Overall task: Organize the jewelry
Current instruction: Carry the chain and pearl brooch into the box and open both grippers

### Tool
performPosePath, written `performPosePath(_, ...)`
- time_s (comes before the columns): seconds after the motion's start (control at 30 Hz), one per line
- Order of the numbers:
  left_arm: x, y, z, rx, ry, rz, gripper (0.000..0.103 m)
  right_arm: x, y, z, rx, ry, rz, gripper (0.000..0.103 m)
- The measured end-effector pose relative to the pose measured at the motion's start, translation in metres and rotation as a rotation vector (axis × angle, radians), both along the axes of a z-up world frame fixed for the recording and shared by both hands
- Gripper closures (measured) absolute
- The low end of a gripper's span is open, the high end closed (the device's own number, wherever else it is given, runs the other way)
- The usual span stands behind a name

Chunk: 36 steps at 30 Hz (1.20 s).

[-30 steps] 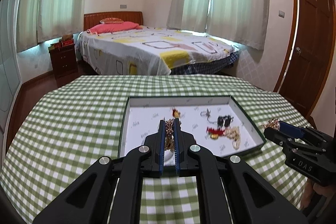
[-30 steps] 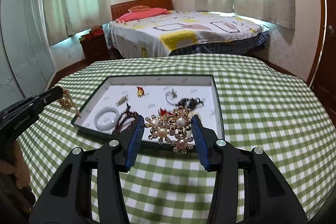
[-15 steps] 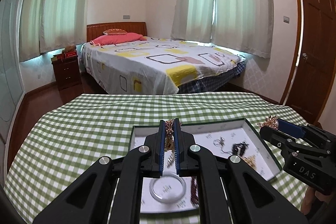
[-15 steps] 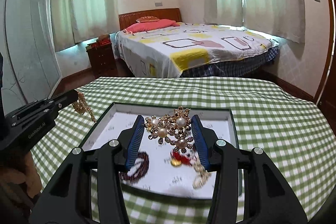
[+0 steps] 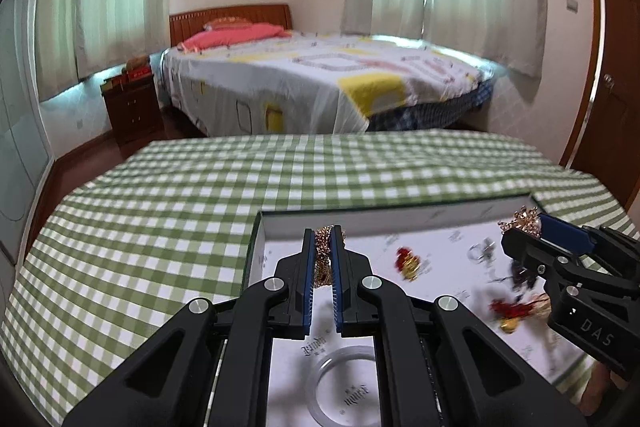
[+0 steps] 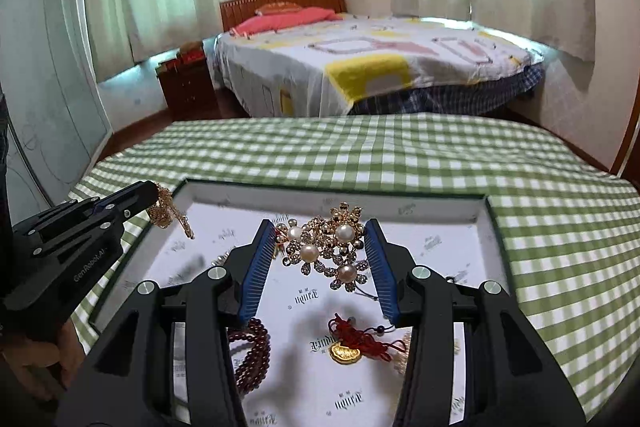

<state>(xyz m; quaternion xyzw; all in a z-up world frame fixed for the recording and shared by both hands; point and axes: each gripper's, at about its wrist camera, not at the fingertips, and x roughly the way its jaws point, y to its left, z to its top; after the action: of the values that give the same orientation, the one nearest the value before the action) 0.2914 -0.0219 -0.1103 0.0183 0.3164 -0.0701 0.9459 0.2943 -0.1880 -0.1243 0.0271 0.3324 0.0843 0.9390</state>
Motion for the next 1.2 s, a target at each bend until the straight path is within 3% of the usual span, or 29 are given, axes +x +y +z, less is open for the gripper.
performPosePath(0.5,0.018,0.000,-0.023,0.020,0.129,0.024,0.095,0.022,0.003,-0.029,-0.024,0.133,-0.015,0.057)
performPosePath(1.2,0.025,-0.004,-0.025,0.035,0.164,0.031,0.094,0.030,0.005,-0.033,-0.026,0.193,-0.022,0.057)
